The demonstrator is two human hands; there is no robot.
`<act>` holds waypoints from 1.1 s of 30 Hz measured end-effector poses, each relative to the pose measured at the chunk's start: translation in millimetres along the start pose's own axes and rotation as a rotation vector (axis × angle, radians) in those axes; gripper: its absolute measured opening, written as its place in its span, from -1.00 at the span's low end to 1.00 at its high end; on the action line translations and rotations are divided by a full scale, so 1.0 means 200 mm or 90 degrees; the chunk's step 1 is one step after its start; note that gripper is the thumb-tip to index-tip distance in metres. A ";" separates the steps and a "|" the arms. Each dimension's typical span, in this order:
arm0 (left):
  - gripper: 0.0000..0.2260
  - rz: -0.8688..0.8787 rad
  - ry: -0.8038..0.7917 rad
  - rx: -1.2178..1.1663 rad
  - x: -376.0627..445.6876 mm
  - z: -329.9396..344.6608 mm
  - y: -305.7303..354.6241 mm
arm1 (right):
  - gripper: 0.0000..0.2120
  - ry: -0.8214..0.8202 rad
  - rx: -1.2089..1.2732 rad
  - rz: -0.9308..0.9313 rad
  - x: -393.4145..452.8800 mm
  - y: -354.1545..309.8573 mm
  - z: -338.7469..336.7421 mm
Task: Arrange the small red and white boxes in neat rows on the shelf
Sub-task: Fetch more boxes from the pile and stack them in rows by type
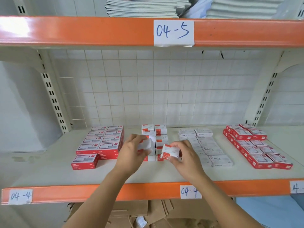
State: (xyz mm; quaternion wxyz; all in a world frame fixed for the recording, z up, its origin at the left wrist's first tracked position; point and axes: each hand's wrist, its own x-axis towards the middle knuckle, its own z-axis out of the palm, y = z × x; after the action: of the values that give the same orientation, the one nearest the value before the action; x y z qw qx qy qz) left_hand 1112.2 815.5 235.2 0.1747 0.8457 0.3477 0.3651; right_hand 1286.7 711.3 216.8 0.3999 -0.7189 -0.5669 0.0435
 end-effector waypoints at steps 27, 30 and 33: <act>-0.67 0.044 -0.025 0.136 0.19 0.14 -0.13 | -0.81 0.097 -0.163 -0.069 0.33 0.03 0.13; -0.77 0.055 0.018 0.144 0.15 0.12 -0.13 | -0.79 0.001 -0.192 -0.084 0.21 0.05 0.12; -0.81 0.062 0.030 0.150 0.11 0.13 -0.13 | -0.64 -0.076 -0.212 -0.069 0.16 0.06 0.11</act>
State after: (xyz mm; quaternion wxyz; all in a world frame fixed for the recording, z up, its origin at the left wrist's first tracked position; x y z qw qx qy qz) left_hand 1129.8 847.6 214.6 0.0482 0.8672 0.3510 0.3498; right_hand 1295.6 749.3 207.1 0.2424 -0.7396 -0.6271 -0.0302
